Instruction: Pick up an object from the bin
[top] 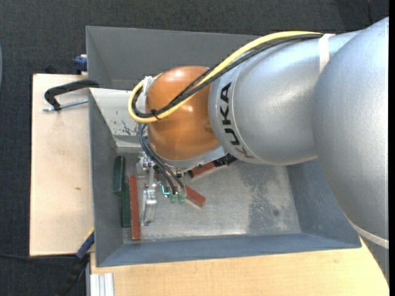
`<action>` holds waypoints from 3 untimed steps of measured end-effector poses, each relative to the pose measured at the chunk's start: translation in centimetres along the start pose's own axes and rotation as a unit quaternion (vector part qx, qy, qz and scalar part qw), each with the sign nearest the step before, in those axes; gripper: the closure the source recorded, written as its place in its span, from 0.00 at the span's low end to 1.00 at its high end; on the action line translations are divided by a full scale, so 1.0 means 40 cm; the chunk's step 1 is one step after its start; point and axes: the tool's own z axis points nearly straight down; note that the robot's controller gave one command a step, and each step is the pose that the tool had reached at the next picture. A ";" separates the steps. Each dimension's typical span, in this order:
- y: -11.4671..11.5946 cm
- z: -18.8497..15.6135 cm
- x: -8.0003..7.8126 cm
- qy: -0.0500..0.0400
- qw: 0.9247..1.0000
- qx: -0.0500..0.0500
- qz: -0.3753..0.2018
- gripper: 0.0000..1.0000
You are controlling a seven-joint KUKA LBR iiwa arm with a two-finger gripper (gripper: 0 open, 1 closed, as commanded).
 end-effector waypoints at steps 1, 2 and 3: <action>-0.002 -0.010 -0.006 -0.004 1.000 -0.001 0.001 0.00; 0.003 0.056 -0.005 -0.007 0.999 -0.002 -0.052 0.00; 0.005 0.115 -0.022 -0.005 1.000 -0.001 -0.024 0.00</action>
Offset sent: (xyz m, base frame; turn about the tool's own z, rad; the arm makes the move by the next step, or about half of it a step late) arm -0.0020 0.0010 -0.0580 -0.2121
